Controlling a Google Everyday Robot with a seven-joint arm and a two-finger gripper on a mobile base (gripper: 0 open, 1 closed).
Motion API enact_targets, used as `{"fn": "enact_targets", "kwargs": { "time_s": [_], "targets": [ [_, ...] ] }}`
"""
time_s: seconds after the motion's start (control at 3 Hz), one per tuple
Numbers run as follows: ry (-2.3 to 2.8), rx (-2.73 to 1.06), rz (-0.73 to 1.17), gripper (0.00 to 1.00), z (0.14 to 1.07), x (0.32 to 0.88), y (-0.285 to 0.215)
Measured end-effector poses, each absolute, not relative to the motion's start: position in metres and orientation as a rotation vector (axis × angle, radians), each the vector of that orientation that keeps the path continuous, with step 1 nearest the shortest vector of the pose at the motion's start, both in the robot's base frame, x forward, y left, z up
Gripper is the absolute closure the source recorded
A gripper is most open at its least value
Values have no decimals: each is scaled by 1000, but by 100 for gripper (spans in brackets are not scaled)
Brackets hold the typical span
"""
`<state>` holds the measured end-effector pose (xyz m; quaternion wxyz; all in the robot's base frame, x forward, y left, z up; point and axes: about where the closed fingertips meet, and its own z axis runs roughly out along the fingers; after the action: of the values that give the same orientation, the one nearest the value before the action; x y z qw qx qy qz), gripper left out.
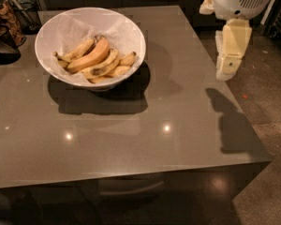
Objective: Pick banana from white bowl
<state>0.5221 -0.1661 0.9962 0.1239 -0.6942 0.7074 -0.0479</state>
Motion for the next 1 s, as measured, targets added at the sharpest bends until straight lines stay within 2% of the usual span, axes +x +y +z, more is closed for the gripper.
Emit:
{"fn": "enact_targets", "kwargs": {
  "time_s": [0.67,1.0],
  "targets": [
    [1996,-1988,-161,0,1004,542,-151],
    [1941,-2029,-180,0,1006,574,-125]
  ]
}}
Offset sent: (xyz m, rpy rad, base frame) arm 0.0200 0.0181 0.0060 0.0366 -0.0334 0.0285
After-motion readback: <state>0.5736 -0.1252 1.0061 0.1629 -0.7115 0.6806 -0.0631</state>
